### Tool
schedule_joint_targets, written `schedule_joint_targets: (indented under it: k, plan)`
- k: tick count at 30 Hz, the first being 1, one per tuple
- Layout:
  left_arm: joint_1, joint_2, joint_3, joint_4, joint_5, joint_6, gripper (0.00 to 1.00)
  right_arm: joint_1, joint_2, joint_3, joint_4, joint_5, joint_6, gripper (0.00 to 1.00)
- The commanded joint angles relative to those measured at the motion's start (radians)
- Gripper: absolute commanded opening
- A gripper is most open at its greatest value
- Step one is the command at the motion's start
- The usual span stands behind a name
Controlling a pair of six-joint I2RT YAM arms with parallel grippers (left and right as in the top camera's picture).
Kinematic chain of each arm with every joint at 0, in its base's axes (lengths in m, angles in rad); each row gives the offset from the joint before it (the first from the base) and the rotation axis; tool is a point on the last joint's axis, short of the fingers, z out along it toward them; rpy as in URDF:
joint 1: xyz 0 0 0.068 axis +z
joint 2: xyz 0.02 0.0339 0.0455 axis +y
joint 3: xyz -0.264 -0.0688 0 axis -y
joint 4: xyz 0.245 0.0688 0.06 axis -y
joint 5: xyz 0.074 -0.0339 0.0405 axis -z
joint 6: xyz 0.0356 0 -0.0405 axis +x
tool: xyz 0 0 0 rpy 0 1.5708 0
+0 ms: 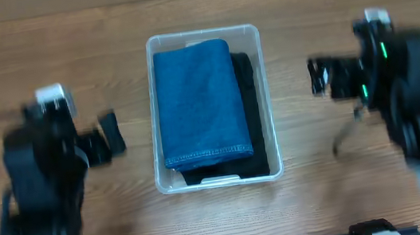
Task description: Pack container
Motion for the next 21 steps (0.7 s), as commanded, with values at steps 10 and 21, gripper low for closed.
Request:
schedule_joint_targets:
  k: [10, 21]
  plan:
    - [0.005, -0.455, -0.386, -0.233, -0.016, -0.077, 1.0, -0.002, -0.64, -0.414, -0.108, 0.027, -0.003, 1.0]
    - [0.005, -0.455, -0.387, -0.253, -0.02, -0.077, 1.0, -0.002, -0.652, -0.42, -0.262, -0.018, 0.026, 1.0]
